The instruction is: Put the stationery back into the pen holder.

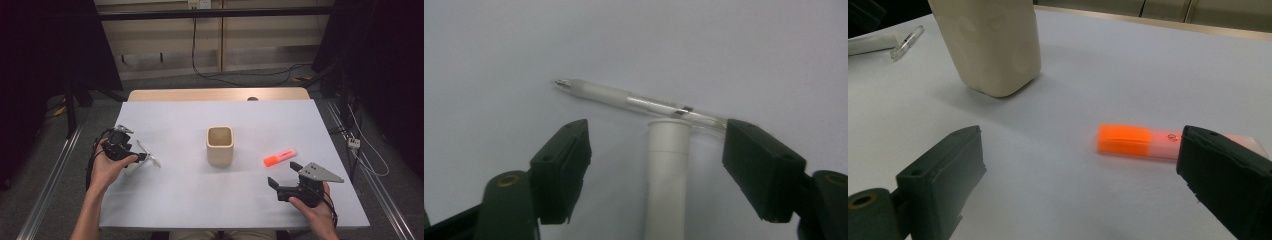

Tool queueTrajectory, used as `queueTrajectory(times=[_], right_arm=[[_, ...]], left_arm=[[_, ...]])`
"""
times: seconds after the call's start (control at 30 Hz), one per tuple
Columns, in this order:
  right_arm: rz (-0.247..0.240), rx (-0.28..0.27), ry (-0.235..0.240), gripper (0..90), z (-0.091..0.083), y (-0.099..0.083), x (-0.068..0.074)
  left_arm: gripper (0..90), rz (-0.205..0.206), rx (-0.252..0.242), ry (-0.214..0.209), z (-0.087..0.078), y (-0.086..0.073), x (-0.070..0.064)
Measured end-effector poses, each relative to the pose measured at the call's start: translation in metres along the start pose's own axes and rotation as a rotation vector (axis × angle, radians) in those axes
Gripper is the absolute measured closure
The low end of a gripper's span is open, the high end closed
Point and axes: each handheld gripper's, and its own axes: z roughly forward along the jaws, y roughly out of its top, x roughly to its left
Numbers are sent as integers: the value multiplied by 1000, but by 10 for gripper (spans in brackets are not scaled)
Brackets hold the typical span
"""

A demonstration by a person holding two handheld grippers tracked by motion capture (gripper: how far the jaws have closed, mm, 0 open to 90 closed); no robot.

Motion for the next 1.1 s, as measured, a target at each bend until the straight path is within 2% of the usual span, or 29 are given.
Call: queueTrajectory(times=[0.17, 0.3, 0.43, 0.5, 0.57, 0.6, 0.63, 0.93, 1.03, 1.07, 1.1], right_arm=[[-1, 0, -1, 48, 0, 0, 0], [0, -1, 1, 48, 0, 0, 0], [-1, -2, 1, 48, -1, 0, 0], [-1, -2, 1, 48, -1, 0, 0], [-1, -2, 0, 48, -1, 0, 0], [-2, -2, 0, 48, -1, 0, 0], [-2, -2, 0, 48, -1, 0, 0], [-3, -1, 2, 48, 0, 0, 0], [-6, 1, 1, 47, 0, 0, 0], [-9, 2, 4, 47, 0, 0, 0], [-9, 2, 4, 47, 0, 0, 0]], left_arm=[[342, 7, 35, 10, 5, 1, -3], [381, 25, 69, 7, 10, 1, -3], [425, 27, 96, -2, 13, 1, -5], [454, 35, 104, 1, 14, 1, -5], [465, 17, 101, -4, 17, 0, -6], [475, 29, 109, 3, 17, 1, -5], [484, 18, 114, 0, 18, 0, -5], [577, 30, 151, -7, 24, 1, -6], [582, 26, 152, -8, 25, 2, -6], [619, 26, 147, -11, 24, 2, -6], [619, 26, 148, -7, 24, 2, -6]])
